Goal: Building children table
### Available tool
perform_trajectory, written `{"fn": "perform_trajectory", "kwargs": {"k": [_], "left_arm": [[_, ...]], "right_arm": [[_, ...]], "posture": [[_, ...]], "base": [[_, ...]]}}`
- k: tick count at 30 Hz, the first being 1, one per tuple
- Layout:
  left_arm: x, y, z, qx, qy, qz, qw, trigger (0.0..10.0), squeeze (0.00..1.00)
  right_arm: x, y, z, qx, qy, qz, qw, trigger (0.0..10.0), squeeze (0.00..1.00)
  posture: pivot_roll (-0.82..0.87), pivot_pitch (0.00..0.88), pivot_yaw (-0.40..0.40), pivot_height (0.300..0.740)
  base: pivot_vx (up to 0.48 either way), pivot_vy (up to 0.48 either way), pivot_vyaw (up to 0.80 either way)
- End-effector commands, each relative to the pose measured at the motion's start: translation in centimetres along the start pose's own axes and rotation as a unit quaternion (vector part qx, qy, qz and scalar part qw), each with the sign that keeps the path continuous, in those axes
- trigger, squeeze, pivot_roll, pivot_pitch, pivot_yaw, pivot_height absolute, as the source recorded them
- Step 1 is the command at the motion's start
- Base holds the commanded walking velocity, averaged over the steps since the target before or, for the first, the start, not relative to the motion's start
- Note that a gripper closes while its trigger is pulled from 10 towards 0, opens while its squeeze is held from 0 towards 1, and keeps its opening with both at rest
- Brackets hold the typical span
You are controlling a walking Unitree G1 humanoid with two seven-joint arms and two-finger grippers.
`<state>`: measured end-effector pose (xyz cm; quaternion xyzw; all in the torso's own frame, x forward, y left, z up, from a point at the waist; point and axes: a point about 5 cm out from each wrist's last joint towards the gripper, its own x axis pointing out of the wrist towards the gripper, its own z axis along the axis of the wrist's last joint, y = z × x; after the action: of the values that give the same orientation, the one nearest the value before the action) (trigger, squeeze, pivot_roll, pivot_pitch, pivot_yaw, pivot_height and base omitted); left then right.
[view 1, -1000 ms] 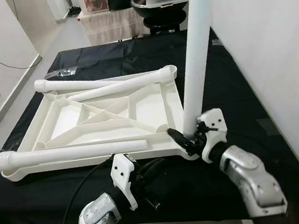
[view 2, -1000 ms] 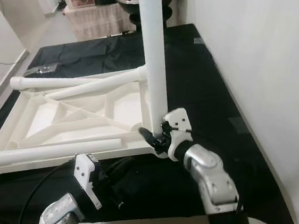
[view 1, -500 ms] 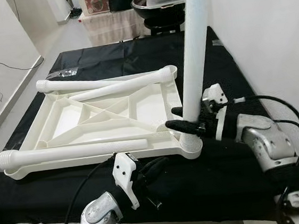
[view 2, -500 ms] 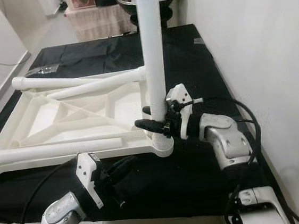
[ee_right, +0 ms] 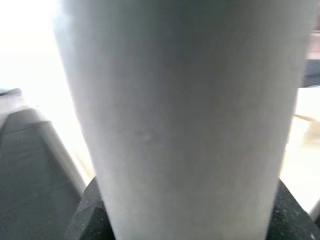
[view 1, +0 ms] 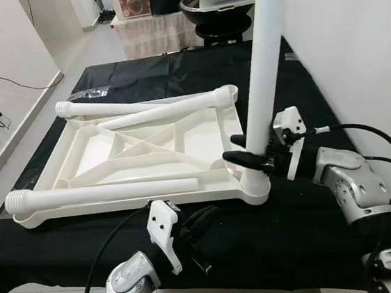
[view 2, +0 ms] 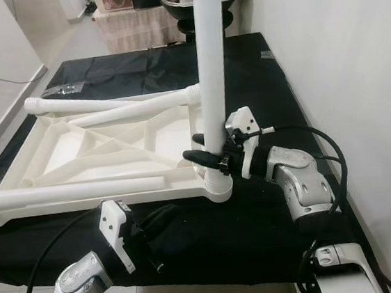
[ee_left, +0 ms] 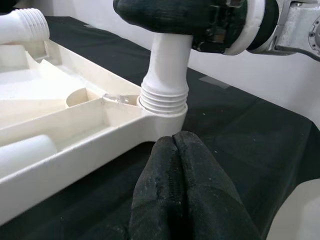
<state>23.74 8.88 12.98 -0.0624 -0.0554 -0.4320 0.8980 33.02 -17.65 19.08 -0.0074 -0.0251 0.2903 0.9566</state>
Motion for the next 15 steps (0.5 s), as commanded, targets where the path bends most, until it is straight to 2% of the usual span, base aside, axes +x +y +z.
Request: {"fn": "perform_trajectory", "kwargs": {"k": [1, 2, 3, 4, 5, 6, 8, 13, 14, 15], "left_arm": [[-0.3, 0.1, -0.2, -0.001, 0.006, 0.003, 1.0, 10.0, 0.0], [-0.4, 0.1, -0.1, -0.001, 0.006, 0.004, 1.0, 10.0, 0.0], [-0.4, 0.2, 0.0, -0.001, 0.006, 0.004, 1.0, 10.0, 0.0], [-0.5, 0.3, 0.0, -0.001, 0.006, 0.004, 1.0, 10.0, 0.0], [-0.5, 0.3, 0.0, -0.001, 0.006, 0.004, 1.0, 10.0, 0.0], [-0.5, 0.3, 0.0, -0.001, 0.008, 0.002, 1.0, 10.0, 0.0], [-0.4, 0.3, -0.1, -0.003, 0.011, -0.003, 1.0, 10.0, 0.0], [-0.4, 0.3, -0.1, -0.006, 0.013, -0.008, 1.0, 10.0, 0.0], [-0.4, 0.4, -0.1, -0.005, 0.012, -0.005, 1.0, 10.0, 0.0], [-0.4, 0.4, -0.1, -0.004, 0.011, -0.002, 1.0, 10.0, 0.0]], "right_arm": [[-1.5, -1.1, -2.4, 0.031, 0.046, -0.189, 0.981, 0.0, 0.0], [-2.8, -0.3, -3.7, 0.047, 0.064, -0.271, 0.959, 0.0, 0.0], [-3.6, 1.1, -4.8, 0.037, 0.078, -0.291, 0.953, 0.0, 0.0], [-4.0, 2.2, -5.4, 0.031, 0.086, -0.282, 0.955, 0.0, 0.0], [-4.0, 2.2, -5.4, 0.031, 0.086, -0.282, 0.955, 0.0, 0.0], [-3.9, 2.9, -6.2, 0.038, 0.097, -0.265, 0.959, 0.0, 0.0], [-3.4, 3.3, -6.3, 0.034, 0.1, -0.248, 0.963, 0.0, 0.0], [-2.8, 3.1, -6.2, 0.034, 0.101, -0.245, 0.964, 0.0, 0.0], [-2.5, 3.2, -6.0, 0.03, 0.093, -0.233, 0.968, 10.0, 0.0], [-2.2, 3.6, -5.7, 0.036, 0.086, -0.227, 0.969, 10.0, 0.94]], "posture": [[0.02, 0.139, 0.067, 0.74], [0.02, 0.144, 0.073, 0.74], [0.03, 0.143, 0.095, 0.74], [0.03, 0.143, 0.095, 0.74], [0.03, 0.143, 0.095, 0.74], [0.02, 0.134, 0.105, 0.74], [0.03, 0.133, 0.097, 0.74], [0.02, 0.132, 0.096, 0.74], [0.03, 0.131, 0.095, 0.74], [0.03, 0.131, 0.094, 0.74]], "base": [[0.0, 0.0, 0.0], [0.0, 0.0, 0.0], [0.0, 0.0, 0.0], [0.0, 0.0, 0.0], [0.0, 0.0, 0.0], [0.0, 0.0, 0.0], [0.0, 0.0, 0.0], [0.0, 0.0, 0.0], [0.0, 0.0, 0.0], [0.0, 0.0, 0.0]]}}
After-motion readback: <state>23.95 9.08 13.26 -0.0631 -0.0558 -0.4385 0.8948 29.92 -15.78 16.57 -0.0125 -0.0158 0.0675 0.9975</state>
